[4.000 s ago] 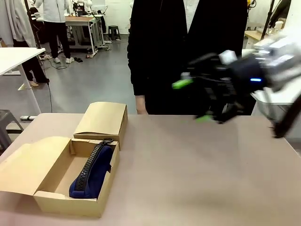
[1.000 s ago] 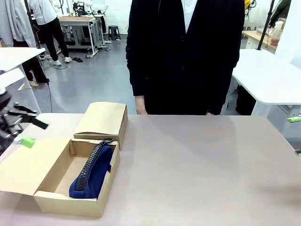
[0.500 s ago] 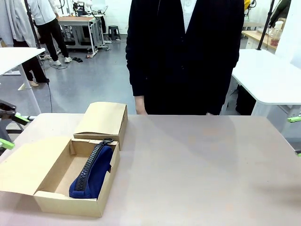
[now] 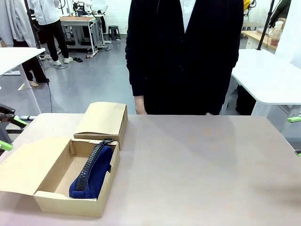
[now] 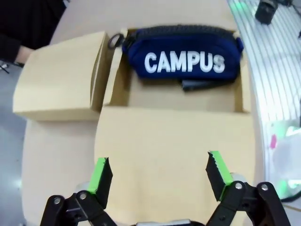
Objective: Place items inside the box.
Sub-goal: Close the lid of the Mailer Box closest to the robot.
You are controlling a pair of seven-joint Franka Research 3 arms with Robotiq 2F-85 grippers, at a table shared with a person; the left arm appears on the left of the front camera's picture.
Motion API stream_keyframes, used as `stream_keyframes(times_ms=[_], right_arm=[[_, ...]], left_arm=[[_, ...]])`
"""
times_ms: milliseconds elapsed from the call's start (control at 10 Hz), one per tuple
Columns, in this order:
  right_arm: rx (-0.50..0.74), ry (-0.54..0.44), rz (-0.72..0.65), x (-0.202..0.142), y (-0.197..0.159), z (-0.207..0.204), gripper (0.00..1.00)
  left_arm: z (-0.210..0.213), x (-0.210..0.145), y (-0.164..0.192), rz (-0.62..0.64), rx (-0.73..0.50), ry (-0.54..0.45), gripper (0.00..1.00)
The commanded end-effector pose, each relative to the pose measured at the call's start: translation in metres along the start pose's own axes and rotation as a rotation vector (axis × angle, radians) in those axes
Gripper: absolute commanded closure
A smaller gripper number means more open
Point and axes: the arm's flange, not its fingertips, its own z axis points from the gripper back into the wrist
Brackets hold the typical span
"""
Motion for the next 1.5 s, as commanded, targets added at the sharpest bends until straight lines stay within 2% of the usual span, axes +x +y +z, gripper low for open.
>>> stream_keyframes(times_ms=[0,100,200,400,500,600,1100,1400], right_arm=[[0.015,0.005,0.021,-0.001,-0.001,0.002,0.0],[0.015,0.005,0.021,-0.001,-0.001,0.002,0.0],[0.015,0.005,0.021,-0.001,-0.001,0.002,0.0],[0.015,0.005,0.021,-0.001,-0.001,0.002,0.0],[0.015,0.005,0.021,-0.001,-0.001,0.002,0.0],[0.015,0.005,0.021,-0.001,-0.001,0.002,0.0],[0.015,0.005,0.021,-0.001,-0.001,0.002,0.0],[0.015,0.005,0.021,-0.001,-0.001,0.002,0.0]], left_arm=[[0.01,-0.049,0.014,-0.057,-0.025,0.041,0.0],[0.015,-0.073,0.018,-0.034,-0.041,0.062,0.0],[0.016,-0.099,0.02,0.058,-0.095,0.08,0.0],[0.006,-0.125,0.024,0.149,-0.094,0.119,0.0],[-0.004,-0.136,0.029,0.179,-0.133,0.097,0.0],[-0.015,-0.148,0.036,0.232,-0.157,0.115,0.0],[-0.046,-0.163,0.05,0.298,-0.189,0.132,0.0],[-0.044,-0.169,0.054,0.29,-0.177,0.126,0.0]])
